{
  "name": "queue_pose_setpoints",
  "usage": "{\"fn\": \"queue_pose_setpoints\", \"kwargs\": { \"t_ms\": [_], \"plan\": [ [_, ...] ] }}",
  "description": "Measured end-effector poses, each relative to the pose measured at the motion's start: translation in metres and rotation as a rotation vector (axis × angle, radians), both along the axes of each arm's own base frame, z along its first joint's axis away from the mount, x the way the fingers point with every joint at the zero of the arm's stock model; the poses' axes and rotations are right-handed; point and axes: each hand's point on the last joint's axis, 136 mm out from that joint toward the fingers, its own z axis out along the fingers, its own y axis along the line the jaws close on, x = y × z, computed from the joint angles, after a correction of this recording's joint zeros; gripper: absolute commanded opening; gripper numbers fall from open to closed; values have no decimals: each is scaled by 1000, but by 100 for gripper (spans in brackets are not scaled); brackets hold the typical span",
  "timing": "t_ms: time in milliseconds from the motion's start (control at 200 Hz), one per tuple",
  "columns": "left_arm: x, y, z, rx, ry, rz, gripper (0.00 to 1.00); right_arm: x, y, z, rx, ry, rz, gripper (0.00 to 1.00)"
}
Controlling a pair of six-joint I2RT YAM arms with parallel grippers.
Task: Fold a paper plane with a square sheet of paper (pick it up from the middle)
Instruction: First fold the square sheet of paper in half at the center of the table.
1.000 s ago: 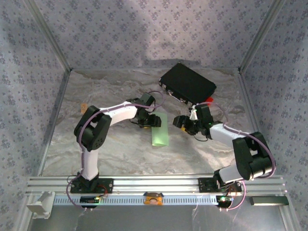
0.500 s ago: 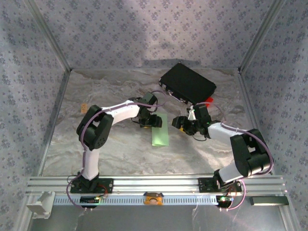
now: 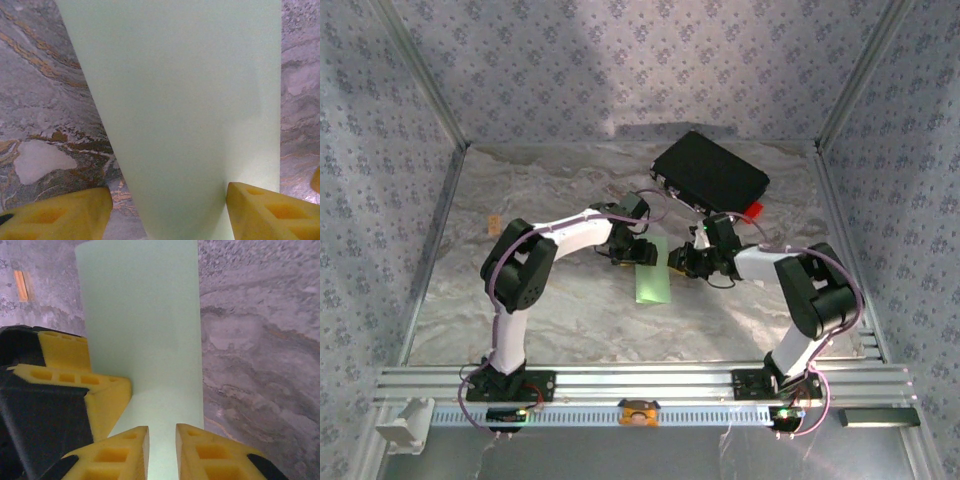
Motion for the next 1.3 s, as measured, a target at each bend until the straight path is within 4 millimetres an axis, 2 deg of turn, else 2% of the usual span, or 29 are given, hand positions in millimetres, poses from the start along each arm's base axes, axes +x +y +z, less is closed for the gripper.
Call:
{"fn": "queue_pose_setpoints", "kwargs": {
  "t_ms": [120, 240, 480, 814, 1019, 1304],
  "plan": [
    [0, 0, 0, 1, -1, 1, 65, 2, 7, -6, 3, 15, 15, 12],
    [0, 0, 0, 2, -2, 2, 65, 1, 11, -10, 0, 25, 28, 12],
    [0, 0, 1, -9, -9, 15, 65, -5, 9, -24, -40, 62, 49, 8],
    [-7, 1, 11, -82, -42, 90, 68, -5, 8, -23, -50, 51, 62, 7],
    [-11, -5, 18, -179, -25, 154, 62, -8, 6, -23, -58, 56, 58, 7],
    [-12, -13, 16, -256, 2, 198, 54, -9, 5, -24, -58, 56, 58, 7]
  ]
}}
